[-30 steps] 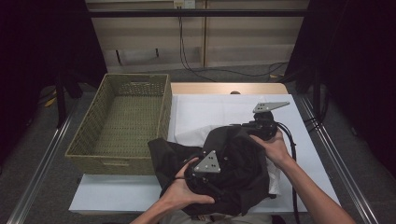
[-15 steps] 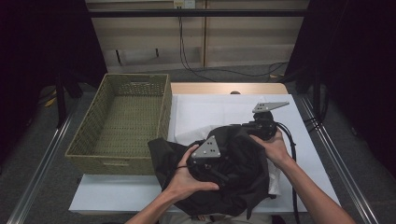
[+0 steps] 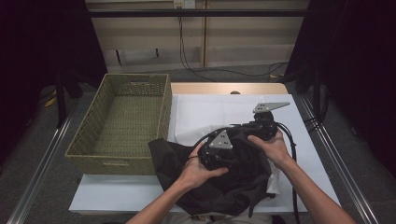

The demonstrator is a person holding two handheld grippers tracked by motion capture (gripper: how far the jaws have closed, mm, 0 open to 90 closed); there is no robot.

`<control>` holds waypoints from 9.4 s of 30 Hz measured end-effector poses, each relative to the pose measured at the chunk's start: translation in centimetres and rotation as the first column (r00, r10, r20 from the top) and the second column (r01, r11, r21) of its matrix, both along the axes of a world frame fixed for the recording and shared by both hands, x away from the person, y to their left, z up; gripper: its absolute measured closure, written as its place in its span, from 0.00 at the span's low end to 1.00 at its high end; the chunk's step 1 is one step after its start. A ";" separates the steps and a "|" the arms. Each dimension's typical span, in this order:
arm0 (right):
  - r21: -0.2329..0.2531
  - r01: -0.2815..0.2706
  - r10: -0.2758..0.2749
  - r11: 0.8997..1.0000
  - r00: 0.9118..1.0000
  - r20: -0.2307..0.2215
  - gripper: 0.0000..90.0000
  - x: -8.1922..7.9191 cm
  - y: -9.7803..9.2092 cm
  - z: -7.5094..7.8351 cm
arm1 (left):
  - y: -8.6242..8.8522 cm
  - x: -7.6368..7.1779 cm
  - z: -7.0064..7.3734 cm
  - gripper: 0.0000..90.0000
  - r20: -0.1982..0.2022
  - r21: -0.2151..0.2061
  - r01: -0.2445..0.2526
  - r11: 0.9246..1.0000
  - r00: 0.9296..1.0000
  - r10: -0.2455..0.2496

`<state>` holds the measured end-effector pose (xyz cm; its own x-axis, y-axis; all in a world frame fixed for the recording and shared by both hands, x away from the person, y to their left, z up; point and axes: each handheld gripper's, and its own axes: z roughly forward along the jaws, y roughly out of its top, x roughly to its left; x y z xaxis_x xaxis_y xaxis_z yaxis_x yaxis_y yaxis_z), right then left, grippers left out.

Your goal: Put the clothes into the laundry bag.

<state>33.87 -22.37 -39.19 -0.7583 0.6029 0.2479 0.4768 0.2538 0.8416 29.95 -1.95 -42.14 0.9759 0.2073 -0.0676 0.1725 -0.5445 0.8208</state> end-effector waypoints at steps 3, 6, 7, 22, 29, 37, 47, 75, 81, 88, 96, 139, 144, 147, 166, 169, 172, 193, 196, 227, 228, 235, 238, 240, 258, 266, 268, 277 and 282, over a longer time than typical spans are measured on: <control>0.003 0.001 -0.001 1.000 1.000 0.012 1.00 -0.3 0.0 0.4 | -0.2 0.6 -1.1 0.87 0.006 0.032 -0.021 0.999 1.000 0.021; 0.002 -0.003 0.003 1.000 1.000 0.020 1.00 -0.5 0.1 0.6 | -0.3 1.2 -1.9 0.88 -0.010 0.051 -0.046 0.998 0.999 0.047; 0.002 -0.002 0.002 1.000 1.000 0.023 1.00 -0.6 0.1 0.8 | -0.4 1.4 -2.2 0.88 -0.016 0.048 -0.068 0.997 0.997 0.069; -0.003 -0.040 0.040 0.999 0.999 0.020 1.00 -1.7 0.3 1.0 | 0.5 2.4 -2.5 0.72 -0.035 0.007 -0.145 0.989 0.989 0.146; -0.001 -0.037 0.037 0.999 0.999 0.011 1.00 -1.4 0.1 0.7 | 2.2 1.1 -0.3 0.46 -0.005 -0.025 -0.162 0.987 0.987 0.162; -0.002 -0.035 0.035 0.999 0.999 0.006 1.00 -1.4 0.1 0.6 | 5.7 -0.7 0.9 0.26 0.062 -0.018 -0.200 0.980 0.978 0.201; -0.005 -0.043 0.043 0.999 0.999 0.004 1.00 -1.3 0.3 0.4 | 7.5 -1.5 -2.1 0.13 0.037 0.021 -0.258 0.966 0.966 0.257; -0.004 -0.071 0.071 0.997 0.997 -0.007 1.00 -1.2 1.8 0.0 | 2.7 1.3 0.0 0.90 -0.017 -0.002 -0.147 0.989 0.989 0.147; 0.001 -0.065 0.065 0.998 0.998 -0.001 1.00 -1.5 1.3 0.4 | 2.2 3.1 -1.8 0.91 0.023 0.086 -0.208 0.974 0.978 0.206; -0.013 -0.053 0.053 0.998 0.999 0.003 1.00 -1.8 0.7 0.8 | 2.6 4.2 -3.0 0.91 0.008 0.087 -0.253 0.964 0.967 0.253; -0.013 -0.052 0.052 0.999 0.999 -0.011 1.00 -1.5 0.5 0.3 | 4.0 3.0 -1.3 0.49 -0.048 0.010 -0.258 0.966 0.965 0.258; -0.019 -0.028 0.028 0.999 1.000 -0.003 1.00 -1.8 -0.5 0.8 | -1.5 1.0 -0.9 0.73 0.115 0.112 -0.165 0.980 0.982 0.152; -0.014 -0.046 0.046 0.999 0.999 0.009 1.00 -2.2 0.1 1.4 | -0.8 2.9 -0.4 0.74 0.087 0.083 -0.255 0.963 0.965 0.248; -0.033 -0.050 0.050 0.998 0.999 0.010 1.00 -2.3 0.7 1.4 | -0.9 3.8 -1.1 0.74 0.072 0.037 -0.298 0.954 0.953 0.295; -0.029 -0.025 0.024 0.999 0.999 -0.030 1.00 -1.5 -0.7 -0.1 | 1.3 1.6 -0.5 0.30 0.037 -0.033 -0.220 0.975 0.975 0.221; -0.029 -0.026 0.025 0.999 0.999 -0.030 1.00 -1.5 -0.6 -0.1 | 2.8 0.7 0.0 0.25 0.046 -0.028 -0.210 0.977 0.976 0.211; -0.032 -0.027 0.026 0.999 0.999 -0.031 1.00 -1.5 -0.5 -0.1 | 4.5 -0.3 0.3 0.24 0.066 -0.031 -0.225 0.974 0.972 0.226; -0.035 -0.033 0.032 0.999 0.999 -0.033 1.00 -1.4 -0.4 -0.3 | 8.0 -4.6 -4.0 0.06 0.002 0.086 -0.103 0.991 0.995 0.103; -0.037 -0.032 0.031 0.999 0.999 -0.033 1.00 -1.5 -0.3 -0.4 | 7.7 -4.2 -4.6 0.13 0.026 0.108 -0.119 0.987 0.993 0.117; -0.008 0.000 0.000 1.000 0.999 -0.043 1.00 -1.0 -1.1 -0.3 | 2.2 1.2 4.1 0.86 -0.029 -0.140 -0.117 0.983 0.993 0.114; -0.010 0.001 -0.002 1.000 0.999 -0.044 1.00 -1.0 -1.2 -0.2 | 1.8 1.6 3.9 0.87 -0.054 -0.148 -0.124 0.981 0.992 0.117; -0.007 0.016 -0.017 1.000 0.998 -0.057 1.00 -0.9 -1.5 -0.3 | -1.0 2.2 1.1 0.87 -0.040 -0.023 -0.108 0.994 0.993 0.107; -0.007 -0.006 0.006 1.000 0.999 -0.041 1.00 -1.2 -1.0 0.1 | -1.5 2.4 -0.1 0.87 -0.037 -0.050 -0.166 0.985 0.986 0.164; -0.018 -0.010 0.010 1.000 1.000 -0.024 1.00 -1.5 -0.8 0.5 | -1.3 3.0 -0.6 0.87 -0.056 -0.043 -0.182 0.982 0.982 0.180; -0.040 -0.040 0.038 0.998 0.998 -0.053 1.00 -1.6 -0.5 -0.2 | 0.3 6.4 -2.8 0.85 -0.034 -0.008 -0.361 0.932 0.932 0.361; -0.024 -0.035 0.034 0.999 0.998 -0.062 1.00 -1.6 -1.1 -0.4 | 2.5 4.3 -2.9 0.45 -0.074 -0.019 -0.274 0.962 0.959 0.272; -0.027 -0.037 0.035 0.999 0.997 -0.061 1.00 -1.6 -1.1 -0.5 | 2.8 3.4 -2.4 0.36 -0.055 -0.013 -0.264 0.964 0.963 0.263; -0.039 -0.024 0.022 0.999 0.998 -0.052 1.00 -1.6 -1.2 -0.5 | 6.9 0.8 -1.1 0.17 -0.031 0.025 -0.260 0.965 0.965 0.261; -0.029 -0.027 0.025 0.999 0.998 -0.058 1.00 -1.5 -1.2 -0.6 | 8.7 -0.5 -2.9 0.17 -0.024 0.066 -0.238 0.969 0.970 0.240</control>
